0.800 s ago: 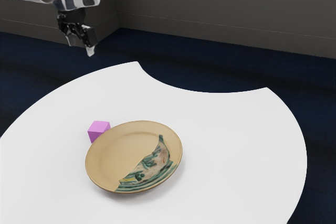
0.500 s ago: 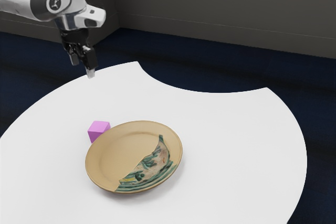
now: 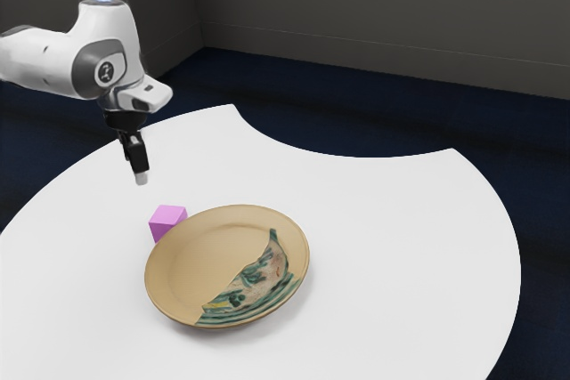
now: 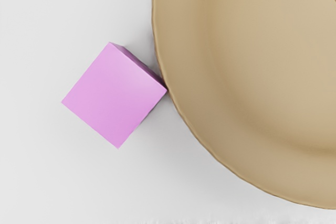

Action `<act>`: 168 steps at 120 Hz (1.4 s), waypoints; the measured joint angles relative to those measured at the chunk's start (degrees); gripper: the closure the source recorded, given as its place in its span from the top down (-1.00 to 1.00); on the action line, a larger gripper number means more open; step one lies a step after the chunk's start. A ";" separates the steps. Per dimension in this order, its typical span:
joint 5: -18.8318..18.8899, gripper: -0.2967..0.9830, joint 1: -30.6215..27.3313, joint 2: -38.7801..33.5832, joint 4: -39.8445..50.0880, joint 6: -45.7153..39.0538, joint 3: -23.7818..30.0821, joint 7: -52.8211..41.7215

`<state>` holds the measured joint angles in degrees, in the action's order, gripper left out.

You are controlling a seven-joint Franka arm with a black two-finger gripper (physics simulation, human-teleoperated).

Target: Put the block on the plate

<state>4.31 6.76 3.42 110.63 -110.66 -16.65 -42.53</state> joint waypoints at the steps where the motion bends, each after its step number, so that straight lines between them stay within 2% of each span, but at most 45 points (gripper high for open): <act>1: -0.02 0.54 -0.10 0.33 -0.02 -0.12 -0.01 -0.39; 20: -1.22 0.54 0.86 4.67 -0.08 -3.25 -0.04 -7.77; 60: -5.11 0.54 -2.15 11.05 -0.03 -9.53 0.12 -22.55; 108: -5.49 0.54 -4.62 17.81 -2.30 -12.60 1.35 -35.22; 168: -5.69 0.54 -7.34 22.20 -6.52 -13.20 4.03 -44.14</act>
<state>-1.39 -0.58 25.62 104.11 -123.86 -12.61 -86.67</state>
